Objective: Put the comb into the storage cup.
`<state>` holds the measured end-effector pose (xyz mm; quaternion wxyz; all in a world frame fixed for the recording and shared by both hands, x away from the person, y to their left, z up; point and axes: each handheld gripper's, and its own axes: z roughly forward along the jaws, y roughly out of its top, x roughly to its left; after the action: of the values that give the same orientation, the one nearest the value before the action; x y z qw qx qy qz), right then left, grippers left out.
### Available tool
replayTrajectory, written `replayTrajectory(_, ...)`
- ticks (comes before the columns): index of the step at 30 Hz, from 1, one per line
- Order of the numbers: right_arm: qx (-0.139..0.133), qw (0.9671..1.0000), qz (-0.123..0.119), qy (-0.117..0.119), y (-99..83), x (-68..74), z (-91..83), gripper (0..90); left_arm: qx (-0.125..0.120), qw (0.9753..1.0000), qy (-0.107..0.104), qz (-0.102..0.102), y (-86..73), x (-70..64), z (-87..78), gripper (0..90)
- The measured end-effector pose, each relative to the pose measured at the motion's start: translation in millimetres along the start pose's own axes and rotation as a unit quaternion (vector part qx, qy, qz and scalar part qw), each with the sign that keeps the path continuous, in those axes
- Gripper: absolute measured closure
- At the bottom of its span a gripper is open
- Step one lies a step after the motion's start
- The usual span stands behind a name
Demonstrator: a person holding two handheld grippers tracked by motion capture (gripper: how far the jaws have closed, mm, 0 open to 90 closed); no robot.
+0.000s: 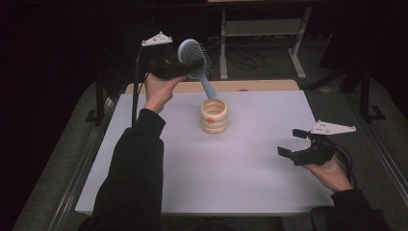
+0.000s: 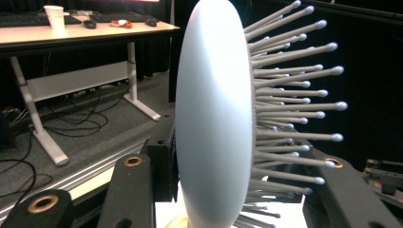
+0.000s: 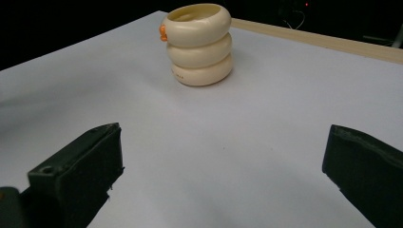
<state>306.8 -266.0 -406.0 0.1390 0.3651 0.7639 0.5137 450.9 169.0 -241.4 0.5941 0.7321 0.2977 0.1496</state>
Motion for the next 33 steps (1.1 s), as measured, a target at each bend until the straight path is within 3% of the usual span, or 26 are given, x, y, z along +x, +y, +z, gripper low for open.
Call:
replayTrajectory(12, -0.001, 1.0000, -0.003, -0.006, -10.3, 0.8, -1.7, 0.0, 0.018, 0.9998, 0.000, 0.001, -7.2, 5.8, 14.1, 52.8)
replayTrajectory(33, 0.006, 0.9999, -0.004, -0.011, -16.4, 2.3, 1.5, 0.0, 0.028, 0.9995, -0.005, -0.015, -28.7, 12.0, 29.6, 52.8)
